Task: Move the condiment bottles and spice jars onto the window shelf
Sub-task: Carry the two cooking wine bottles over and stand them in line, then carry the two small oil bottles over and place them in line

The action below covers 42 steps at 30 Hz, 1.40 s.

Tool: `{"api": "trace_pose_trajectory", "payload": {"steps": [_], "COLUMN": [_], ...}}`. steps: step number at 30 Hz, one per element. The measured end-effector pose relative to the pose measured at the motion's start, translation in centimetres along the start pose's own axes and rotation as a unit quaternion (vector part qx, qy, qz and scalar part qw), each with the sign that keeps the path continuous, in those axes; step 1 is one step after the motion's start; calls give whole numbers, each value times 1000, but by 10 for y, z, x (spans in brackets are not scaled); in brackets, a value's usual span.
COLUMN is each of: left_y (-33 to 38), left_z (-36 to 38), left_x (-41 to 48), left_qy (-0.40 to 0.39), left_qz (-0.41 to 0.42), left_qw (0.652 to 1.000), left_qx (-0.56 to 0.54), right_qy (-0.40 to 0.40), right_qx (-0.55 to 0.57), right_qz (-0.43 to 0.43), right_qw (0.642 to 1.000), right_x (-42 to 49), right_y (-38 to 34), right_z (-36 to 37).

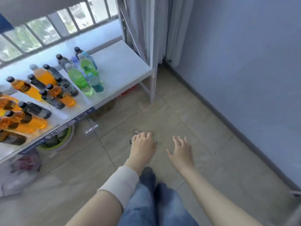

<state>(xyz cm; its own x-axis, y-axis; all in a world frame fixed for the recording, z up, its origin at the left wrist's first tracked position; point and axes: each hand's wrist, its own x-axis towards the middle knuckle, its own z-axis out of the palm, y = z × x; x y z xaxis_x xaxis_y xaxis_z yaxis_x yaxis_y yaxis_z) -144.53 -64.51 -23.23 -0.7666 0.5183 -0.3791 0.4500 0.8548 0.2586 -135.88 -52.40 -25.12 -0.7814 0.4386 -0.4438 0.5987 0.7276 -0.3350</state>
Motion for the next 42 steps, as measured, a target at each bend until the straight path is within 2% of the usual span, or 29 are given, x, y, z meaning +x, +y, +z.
{"api": "trace_pose_trajectory", "payload": {"steps": [4, 7, 12, 18, 28, 35, 42], "left_y": [28, 46, 102, 198, 369, 490, 621], "left_z": [47, 77, 120, 152, 231, 265, 287], "left_x": [-36, -61, -101, -177, -330, -432, -479], "left_qy": [-105, -150, -202, -220, -212, -198, -171], "left_qz": [56, 126, 240, 371, 466, 547, 599], "left_qw": [992, 978, 941, 890, 848, 804, 782], "left_qx": [47, 76, 123, 147, 139, 125, 38], "right_qy": [-21, -6, 56, 143, 327, 442, 516], "right_qx": [2, 39, 114, 180, 280, 329, 309], "right_qz": [96, 186, 332, 441, 519, 548, 536], "right_qw": [995, 982, 935, 868, 739, 630, 593], "right_x": [-74, -128, -217, -308, -499, -603, -645], "right_y": [47, 77, 129, 192, 328, 420, 532], "right_z": [37, 60, 86, 92, 91, 70, 18]}}
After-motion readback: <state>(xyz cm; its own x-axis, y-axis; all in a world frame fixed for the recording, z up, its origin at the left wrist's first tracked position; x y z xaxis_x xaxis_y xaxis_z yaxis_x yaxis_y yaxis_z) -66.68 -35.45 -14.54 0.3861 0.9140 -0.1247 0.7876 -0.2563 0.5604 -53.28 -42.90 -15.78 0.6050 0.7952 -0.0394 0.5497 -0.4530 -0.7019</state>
